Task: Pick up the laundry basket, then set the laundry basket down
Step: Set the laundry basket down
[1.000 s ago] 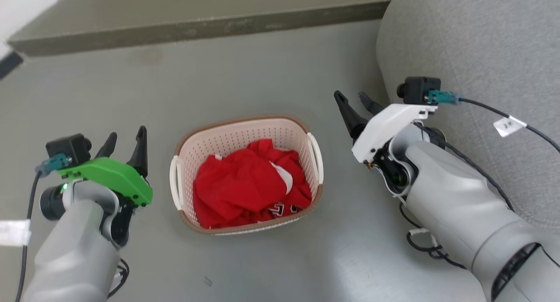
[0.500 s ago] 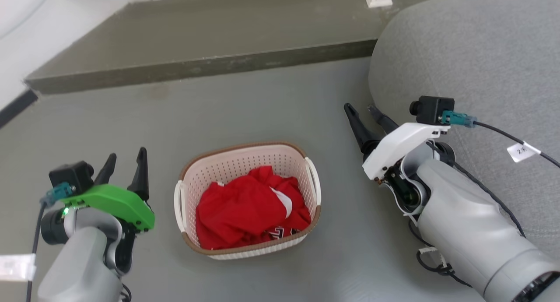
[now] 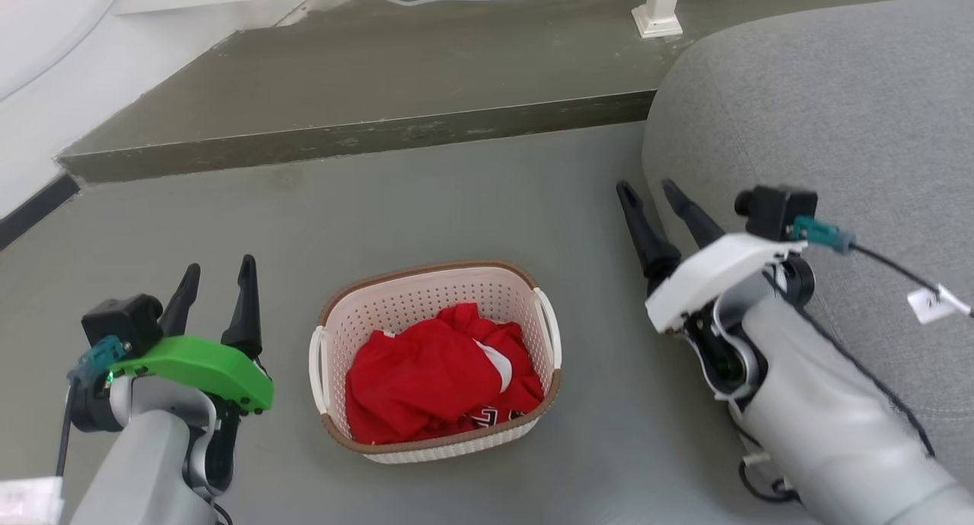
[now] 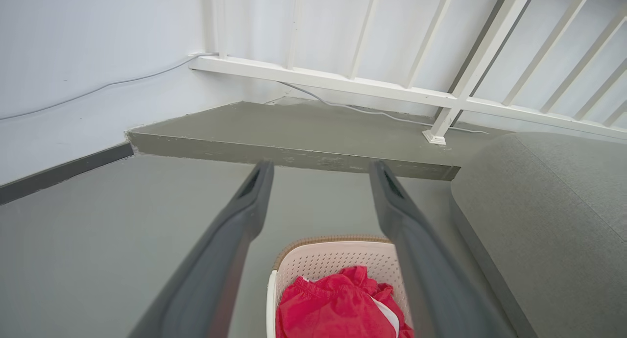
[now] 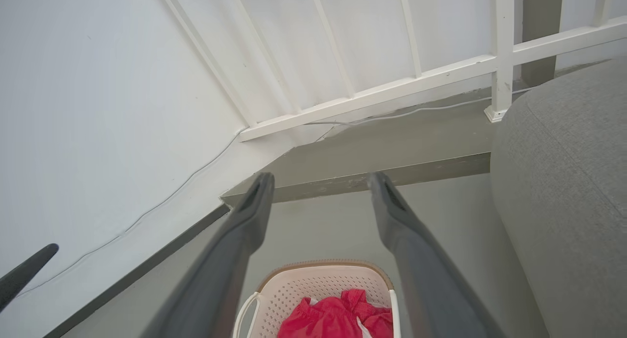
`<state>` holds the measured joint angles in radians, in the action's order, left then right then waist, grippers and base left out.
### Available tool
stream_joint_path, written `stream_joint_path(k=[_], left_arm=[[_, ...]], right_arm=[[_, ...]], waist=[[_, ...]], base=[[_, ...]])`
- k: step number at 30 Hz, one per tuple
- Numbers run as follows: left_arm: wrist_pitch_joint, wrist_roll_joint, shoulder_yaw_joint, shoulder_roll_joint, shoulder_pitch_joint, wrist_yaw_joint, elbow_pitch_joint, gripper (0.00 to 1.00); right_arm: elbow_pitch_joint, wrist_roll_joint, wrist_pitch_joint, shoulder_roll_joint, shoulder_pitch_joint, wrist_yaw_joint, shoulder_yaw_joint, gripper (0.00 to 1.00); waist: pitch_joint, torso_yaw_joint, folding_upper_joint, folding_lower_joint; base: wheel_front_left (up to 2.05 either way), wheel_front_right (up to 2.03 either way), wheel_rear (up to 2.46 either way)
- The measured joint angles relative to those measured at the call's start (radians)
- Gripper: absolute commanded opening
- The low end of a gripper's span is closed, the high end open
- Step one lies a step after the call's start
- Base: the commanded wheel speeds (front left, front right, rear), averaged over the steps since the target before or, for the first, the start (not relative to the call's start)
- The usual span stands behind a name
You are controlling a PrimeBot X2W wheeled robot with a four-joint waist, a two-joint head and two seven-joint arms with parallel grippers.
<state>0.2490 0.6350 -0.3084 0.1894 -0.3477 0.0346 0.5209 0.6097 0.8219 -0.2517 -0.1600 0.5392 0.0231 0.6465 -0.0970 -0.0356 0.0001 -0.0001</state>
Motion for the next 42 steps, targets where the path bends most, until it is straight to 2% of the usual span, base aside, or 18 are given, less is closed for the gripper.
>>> stream_joint_path(k=[11, 24, 42], left_arm=[[0.002, -0.092, 0.048, -0.018, 0.087, -0.019, -0.105, 1.00], [0.003, -0.159, 0.081, -0.042, 0.151, -0.028, -0.180, 1.00], [0.003, -0.214, 0.129, -0.070, 0.207, -0.026, -0.253, 1.00]], right_arm=[[-0.153, -0.154, 0.000, 0.006, -0.118, -0.034, -0.093, 1.00], [-0.217, -0.265, 0.000, 0.016, -0.223, -0.060, -0.144, 1.00], [-0.267, -0.343, 0.000, 0.033, -0.285, -0.061, -0.205, 1.00]], waist=[[0.012, 0.008, 0.0000, 0.0000], [0.023, 0.015, 0.0000, 0.0000], [0.019, 0.013, 0.0000, 0.0000]], base=[[0.00, 0.00, 0.00], [0.00, 0.00, 0.00], [0.00, 0.00, 0.00]])
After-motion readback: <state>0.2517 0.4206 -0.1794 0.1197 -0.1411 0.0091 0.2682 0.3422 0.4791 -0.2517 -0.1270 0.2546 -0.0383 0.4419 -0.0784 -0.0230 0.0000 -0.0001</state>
